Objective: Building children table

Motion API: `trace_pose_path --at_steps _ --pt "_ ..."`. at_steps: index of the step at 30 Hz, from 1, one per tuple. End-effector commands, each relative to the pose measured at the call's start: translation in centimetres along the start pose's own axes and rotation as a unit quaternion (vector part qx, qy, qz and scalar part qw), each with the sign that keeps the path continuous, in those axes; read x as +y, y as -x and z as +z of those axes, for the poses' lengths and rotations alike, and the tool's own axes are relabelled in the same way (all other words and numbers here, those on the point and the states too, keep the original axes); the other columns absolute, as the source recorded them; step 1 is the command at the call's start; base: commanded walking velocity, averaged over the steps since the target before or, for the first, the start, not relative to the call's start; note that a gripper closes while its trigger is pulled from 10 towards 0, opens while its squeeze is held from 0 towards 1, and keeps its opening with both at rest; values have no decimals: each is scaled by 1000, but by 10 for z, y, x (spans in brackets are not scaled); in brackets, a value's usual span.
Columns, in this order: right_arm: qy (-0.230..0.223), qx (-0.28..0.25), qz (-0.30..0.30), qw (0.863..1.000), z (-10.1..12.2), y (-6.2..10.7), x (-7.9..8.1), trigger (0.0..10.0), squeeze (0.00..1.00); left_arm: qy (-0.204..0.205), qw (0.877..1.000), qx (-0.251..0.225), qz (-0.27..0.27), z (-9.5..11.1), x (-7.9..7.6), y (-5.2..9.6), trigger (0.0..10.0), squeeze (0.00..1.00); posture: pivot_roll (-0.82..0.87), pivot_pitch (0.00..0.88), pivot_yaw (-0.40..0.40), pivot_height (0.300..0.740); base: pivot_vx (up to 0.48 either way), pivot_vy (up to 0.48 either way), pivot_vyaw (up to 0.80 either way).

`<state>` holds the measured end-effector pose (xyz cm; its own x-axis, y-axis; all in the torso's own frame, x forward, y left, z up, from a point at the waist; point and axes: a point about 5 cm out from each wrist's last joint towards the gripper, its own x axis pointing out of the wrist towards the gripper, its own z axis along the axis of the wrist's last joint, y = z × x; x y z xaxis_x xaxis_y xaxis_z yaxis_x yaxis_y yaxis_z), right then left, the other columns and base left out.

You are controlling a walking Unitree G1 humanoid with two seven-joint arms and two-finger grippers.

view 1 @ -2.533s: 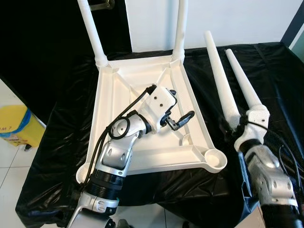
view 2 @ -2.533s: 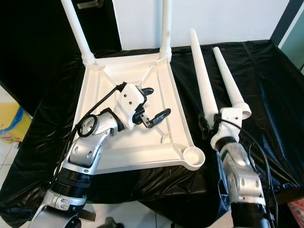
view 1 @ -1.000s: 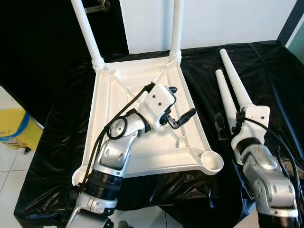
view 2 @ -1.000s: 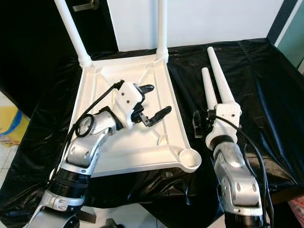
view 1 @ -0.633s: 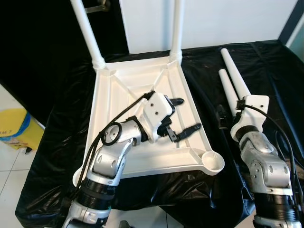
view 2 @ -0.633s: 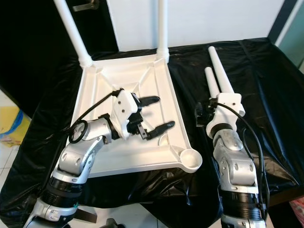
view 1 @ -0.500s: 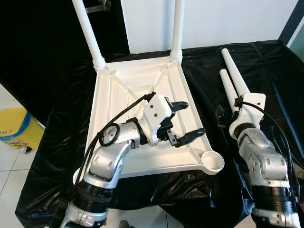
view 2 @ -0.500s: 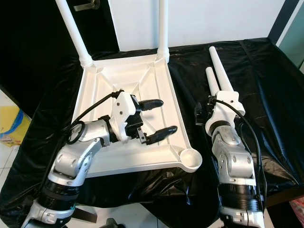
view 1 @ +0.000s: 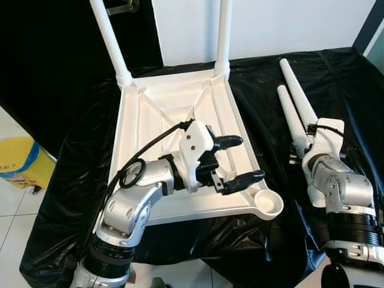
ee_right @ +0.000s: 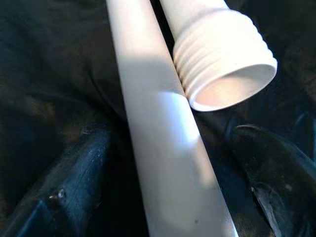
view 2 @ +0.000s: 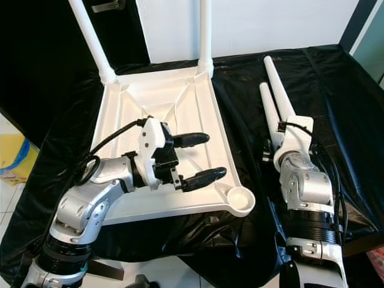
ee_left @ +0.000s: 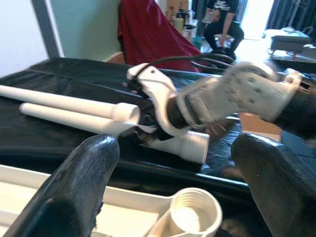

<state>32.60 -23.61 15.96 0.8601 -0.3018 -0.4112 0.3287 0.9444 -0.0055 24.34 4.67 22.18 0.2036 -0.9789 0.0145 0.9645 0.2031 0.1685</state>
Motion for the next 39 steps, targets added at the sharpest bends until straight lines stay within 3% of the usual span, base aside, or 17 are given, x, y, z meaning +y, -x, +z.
trace_pose_path --at_steps 1,2,5,8,10,11,19,20,21,22,25,26,32,37,38,39 --pt "-5 19 2 1000 -5 -1 0 10000 0 1 1000 3 -27 0 -5 2 10000 0 -106 130 58 740 0 0 0" --pt "-10 41 3 999 -5 -3 1 10000 0 5 1000 5 -26 0 -6 2 10000 0 -107 134 57 740 0 0 0" --pt "-10 41 3 999 -5 -3 1 10000 0 5 1000 5 -26 0 -6 2 10000 0 -107 134 57 740 0 0 0" --pt "-22 98 15 995 -5 -4 5 10000 0 13 1000 6 -21 1 -8 1 10000 0 -113 141 61 740 0 0 0" --pt "-22 98 15 995 -5 -4 5 10000 0 13 1000 6 -21 1 -8 1 10000 0 -113 141 61 740 0 0 0" --pt "-31 140 30 989 -1 -3 8 10000 0 18 1000 5 -17 1 -8 -1 10000 0 -119 148 68 740 0 0 0" --pt "-57 230 36 971 -6 -1 8 10000 0 25 1000 4 -12 3 -9 -3 10000 0 -124 149 69 740 0 0 0" --pt "-58 240 35 968 -9 -1 7 8902 0 25 1000 3 -10 3 -8 -3 10000 0 -125 148 67 740 0 0 0" --pt "-58 240 35 968 -9 -1 7 8902 0 25 1000 3 -10 3 -8 -3 10000 0 -125 148 67 740 0 0 0" --pt "-58 246 37 967 -11 -2 6 2941 0 26 1000 1 -7 4 -8 -3 10000 0 -125 148 67 740 0 0 0" --pt "-58 254 37 965 -13 -2 6 2941 0 27 1000 1 -5 4 -8 -3 10000 0 -126 148 65 740 0 0 0" --pt "-52 252 43 965 -12 -2 6 0 0 27 1000 1 -2 4 -7 -4 10000 0 -125 146 63 740 0 0 0" --pt "-35 239 52 969 -5 -2 8 0 0 28 1000 2 7 5 -5 -4 10000 0 -123 144 54 740 0 0 0" --pt "-4 171 99 980 22 2 21 0 0 27 999 -3 29 7 1 -5 10000 0 -132 125 36 740 0 0 0" --pt "-1 150 115 982 31 3 23 10000 0 26 999 -5 33 8 3 -6 10000 0 -134 119 34 740 0 0 0" --pt "-1 150 115 982 31 3 23 10000 0 26 999 -5 33 8 3 -6 10000 0 -134 119 34 740 0 0 0"
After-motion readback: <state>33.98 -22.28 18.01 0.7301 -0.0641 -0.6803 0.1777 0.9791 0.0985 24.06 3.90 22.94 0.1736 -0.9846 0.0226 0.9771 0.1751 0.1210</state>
